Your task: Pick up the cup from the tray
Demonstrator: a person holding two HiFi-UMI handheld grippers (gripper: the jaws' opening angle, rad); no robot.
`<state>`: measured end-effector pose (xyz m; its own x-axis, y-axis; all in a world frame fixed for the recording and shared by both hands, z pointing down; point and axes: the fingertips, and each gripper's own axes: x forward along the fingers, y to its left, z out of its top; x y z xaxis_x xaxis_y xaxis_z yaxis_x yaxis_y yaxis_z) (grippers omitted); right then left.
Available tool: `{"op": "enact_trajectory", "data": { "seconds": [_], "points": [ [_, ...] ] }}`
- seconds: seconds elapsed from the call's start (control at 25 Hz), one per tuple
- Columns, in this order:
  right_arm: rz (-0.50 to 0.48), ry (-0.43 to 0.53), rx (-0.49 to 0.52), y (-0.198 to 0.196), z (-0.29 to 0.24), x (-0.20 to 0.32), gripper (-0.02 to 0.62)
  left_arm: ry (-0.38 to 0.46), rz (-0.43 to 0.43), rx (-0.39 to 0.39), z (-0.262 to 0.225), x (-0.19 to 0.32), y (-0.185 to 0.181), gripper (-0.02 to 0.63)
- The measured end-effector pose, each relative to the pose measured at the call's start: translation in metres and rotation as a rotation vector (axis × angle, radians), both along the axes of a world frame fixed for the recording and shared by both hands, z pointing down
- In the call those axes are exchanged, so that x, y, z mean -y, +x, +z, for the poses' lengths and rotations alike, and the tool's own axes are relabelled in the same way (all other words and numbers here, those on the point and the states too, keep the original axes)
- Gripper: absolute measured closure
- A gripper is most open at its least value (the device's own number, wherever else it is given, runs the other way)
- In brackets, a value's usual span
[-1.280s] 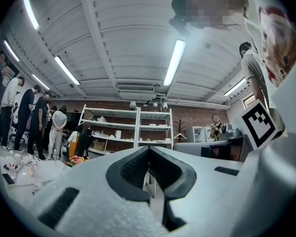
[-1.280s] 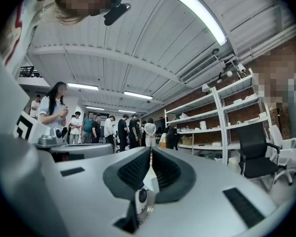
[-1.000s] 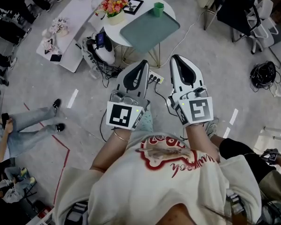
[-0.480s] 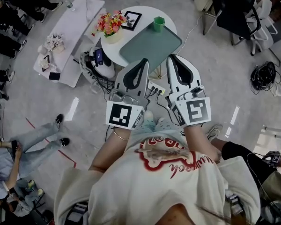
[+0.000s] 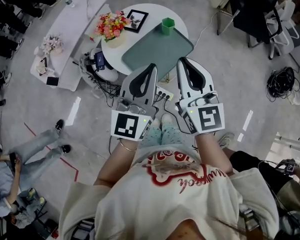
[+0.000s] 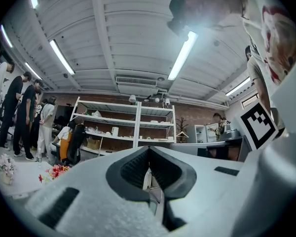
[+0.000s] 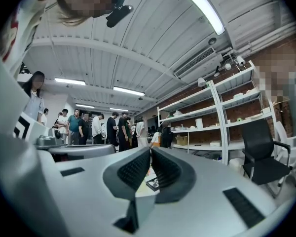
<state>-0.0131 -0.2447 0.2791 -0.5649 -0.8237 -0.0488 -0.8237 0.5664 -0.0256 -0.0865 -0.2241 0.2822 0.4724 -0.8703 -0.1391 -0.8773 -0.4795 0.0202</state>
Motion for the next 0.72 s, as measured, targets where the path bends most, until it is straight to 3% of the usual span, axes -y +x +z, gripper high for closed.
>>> {"op": "enact_trajectory", "data": {
  "seconds": [0.72],
  "points": [
    [0.037, -0.082, -0.089, -0.005, 0.115, 0.105, 0.566, -0.094, -0.030, -0.024, 0.073, 0.049, -0.010, 0.594]
  ]
}}
